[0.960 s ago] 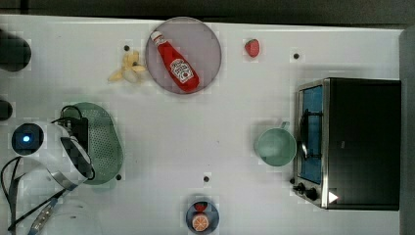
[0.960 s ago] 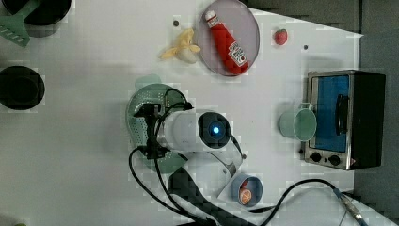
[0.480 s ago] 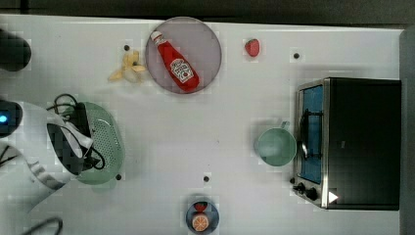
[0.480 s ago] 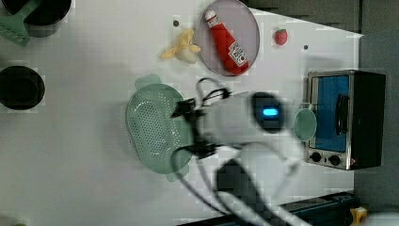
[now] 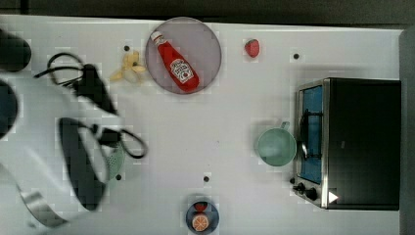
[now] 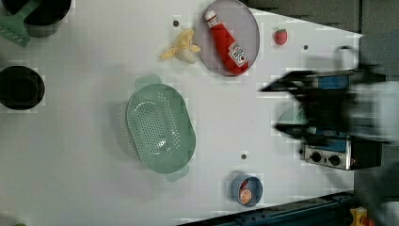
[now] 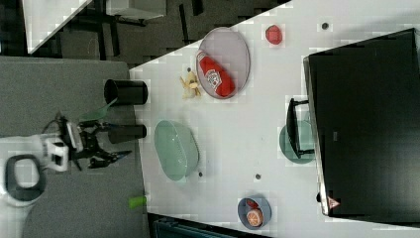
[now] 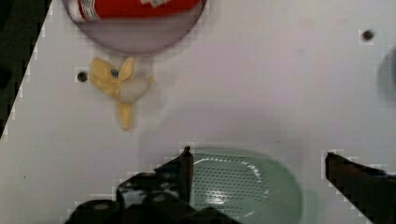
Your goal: Drag strainer right to left.
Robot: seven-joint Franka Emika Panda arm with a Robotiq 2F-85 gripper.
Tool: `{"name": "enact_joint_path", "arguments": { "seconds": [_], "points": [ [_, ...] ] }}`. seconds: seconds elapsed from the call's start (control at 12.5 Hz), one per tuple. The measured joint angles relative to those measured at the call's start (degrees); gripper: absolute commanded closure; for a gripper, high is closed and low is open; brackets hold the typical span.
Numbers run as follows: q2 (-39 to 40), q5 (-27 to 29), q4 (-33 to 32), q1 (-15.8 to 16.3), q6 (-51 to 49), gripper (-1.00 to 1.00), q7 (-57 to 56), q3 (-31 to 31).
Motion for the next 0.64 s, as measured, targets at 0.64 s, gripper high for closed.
{"name": "enact_joint_path", "arguments": {
  "seconds": [0.64],
  "points": [
    [-10.2, -6.0, -1.6, -7.0, -7.9, -1.0, -25.6, -22.6]
  ]
}}
